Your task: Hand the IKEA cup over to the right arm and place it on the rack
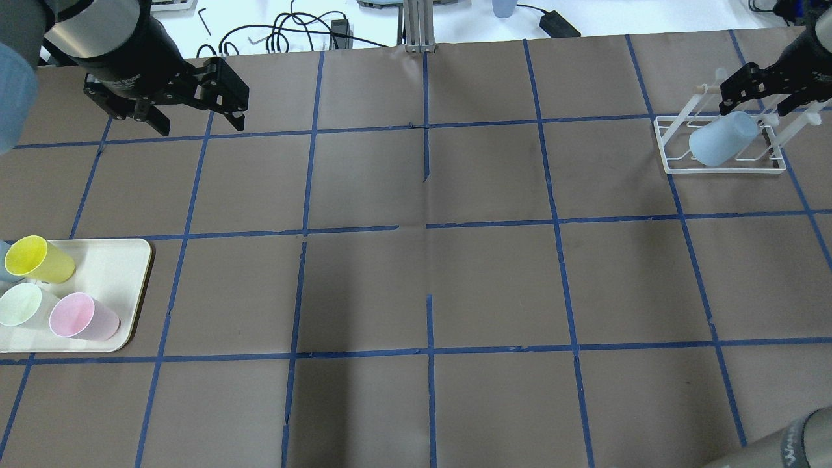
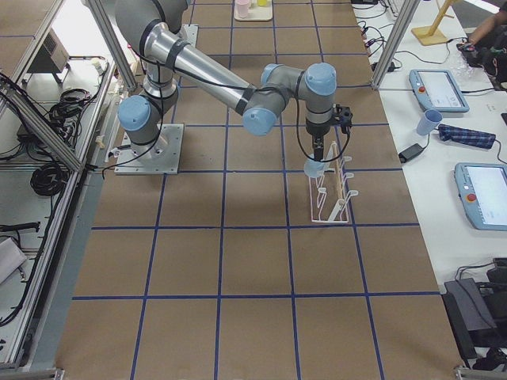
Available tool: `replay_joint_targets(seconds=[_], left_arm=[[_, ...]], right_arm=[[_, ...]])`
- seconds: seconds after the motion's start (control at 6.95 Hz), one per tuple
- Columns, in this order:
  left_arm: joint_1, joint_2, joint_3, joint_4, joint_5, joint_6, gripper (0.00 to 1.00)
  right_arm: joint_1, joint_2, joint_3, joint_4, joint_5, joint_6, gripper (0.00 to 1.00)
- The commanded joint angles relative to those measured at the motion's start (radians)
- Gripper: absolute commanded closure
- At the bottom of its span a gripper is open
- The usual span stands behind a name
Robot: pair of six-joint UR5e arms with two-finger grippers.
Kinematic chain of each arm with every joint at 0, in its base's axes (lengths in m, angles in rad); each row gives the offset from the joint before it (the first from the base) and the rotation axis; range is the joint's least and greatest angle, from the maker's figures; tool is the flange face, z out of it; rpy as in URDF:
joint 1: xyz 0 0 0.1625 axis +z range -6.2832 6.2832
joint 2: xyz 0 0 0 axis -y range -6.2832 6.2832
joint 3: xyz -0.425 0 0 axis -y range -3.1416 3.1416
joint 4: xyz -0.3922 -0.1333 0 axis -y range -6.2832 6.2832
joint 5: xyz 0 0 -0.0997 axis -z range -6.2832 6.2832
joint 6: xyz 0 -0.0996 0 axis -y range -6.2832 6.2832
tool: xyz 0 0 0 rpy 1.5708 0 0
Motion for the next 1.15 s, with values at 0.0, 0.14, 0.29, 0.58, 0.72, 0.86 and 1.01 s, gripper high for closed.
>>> replay_joint_targets(seconds=[0.0, 0.14, 0.29, 0.58, 0.72, 0.86, 1.01], left_arm=[[0.001, 0.004, -0.005, 0.003, -0.001, 0.0, 0.0], [0.001, 0.002, -0.005, 0.003, -0.001, -0.001, 0.0], [0.001, 0.005, -0.005, 0.0, -0.001, 0.0, 0.0], [0.002, 0.005, -0.005, 0.0, -0.001, 0.0, 0.0], [-0.001, 0.005, -0.007, -0.003, -0.001, 0.0, 0.0], [0.002, 0.005, -0.008, -0.003, -0.001, 0.0, 0.0], [-0.001, 0.007, -0.01, -0.008, 0.002, 0.0, 0.0]], right_arm=[[0.004, -0.113, -0.009, 0.194, -0.003, 0.009, 0.0], [0.005, -0.159, -0.03, 0.284, -0.003, 0.012, 0.0], [0.007, -0.202, -0.056, 0.385, -0.005, 0.01, 0.0], [0.007, -0.309, -0.064, 0.501, -0.008, 0.012, 0.0], [0.009, -0.339, -0.067, 0.544, -0.009, 0.012, 0.0], [0.007, -0.343, -0.107, 0.567, -0.005, -0.003, 0.0], [0.004, -0.34, -0.148, 0.608, -0.008, -0.01, 0.0]])
